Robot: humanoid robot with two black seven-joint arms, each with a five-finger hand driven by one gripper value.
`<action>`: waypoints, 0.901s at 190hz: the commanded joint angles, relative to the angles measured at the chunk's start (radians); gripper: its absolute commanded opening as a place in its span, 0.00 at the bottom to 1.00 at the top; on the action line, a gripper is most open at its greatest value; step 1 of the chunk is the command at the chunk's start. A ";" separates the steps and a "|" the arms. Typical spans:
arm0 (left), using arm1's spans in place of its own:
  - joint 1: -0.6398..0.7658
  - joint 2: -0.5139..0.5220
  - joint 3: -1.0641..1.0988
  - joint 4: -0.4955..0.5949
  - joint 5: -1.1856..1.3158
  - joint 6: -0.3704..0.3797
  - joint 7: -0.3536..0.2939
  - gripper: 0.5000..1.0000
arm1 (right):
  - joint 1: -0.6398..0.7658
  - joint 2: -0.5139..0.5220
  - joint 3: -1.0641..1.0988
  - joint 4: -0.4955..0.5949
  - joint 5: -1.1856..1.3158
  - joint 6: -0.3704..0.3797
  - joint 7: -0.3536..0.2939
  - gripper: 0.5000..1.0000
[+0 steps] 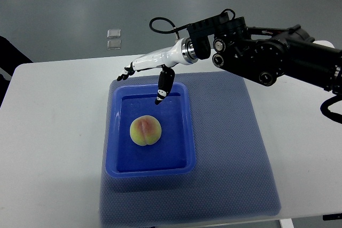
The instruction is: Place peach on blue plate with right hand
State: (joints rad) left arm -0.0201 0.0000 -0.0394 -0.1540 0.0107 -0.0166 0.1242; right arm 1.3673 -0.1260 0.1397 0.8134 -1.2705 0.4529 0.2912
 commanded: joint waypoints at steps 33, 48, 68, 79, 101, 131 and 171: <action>-0.003 0.000 0.003 -0.001 0.000 0.000 0.000 1.00 | -0.121 -0.060 0.230 -0.238 0.322 -0.100 -0.038 0.85; -0.003 0.000 0.003 -0.001 0.000 0.000 0.000 1.00 | -0.165 -0.055 0.294 -0.309 0.431 -0.157 -0.063 0.85; -0.003 0.000 0.003 -0.001 0.002 0.000 0.000 1.00 | -0.224 -0.049 0.350 -0.366 0.569 -0.237 -0.067 0.85; -0.003 0.000 0.003 -0.001 0.002 0.000 0.000 1.00 | -0.264 -0.049 0.365 -0.373 0.666 -0.273 -0.067 0.85; -0.003 0.000 0.003 -0.001 0.002 0.000 0.000 1.00 | -0.300 -0.052 0.368 -0.373 0.784 -0.295 -0.069 0.85; -0.003 0.000 0.003 -0.001 0.002 0.000 0.000 1.00 | -0.359 -0.058 0.368 -0.373 1.007 -0.315 -0.083 0.85; -0.003 0.000 0.003 -0.001 0.002 0.000 0.000 1.00 | -0.399 -0.055 0.370 -0.373 1.059 -0.322 -0.083 0.85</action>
State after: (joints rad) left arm -0.0230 0.0000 -0.0369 -0.1550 0.0126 -0.0170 0.1243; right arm 0.9836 -0.1835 0.5087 0.4402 -0.2333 0.1360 0.2087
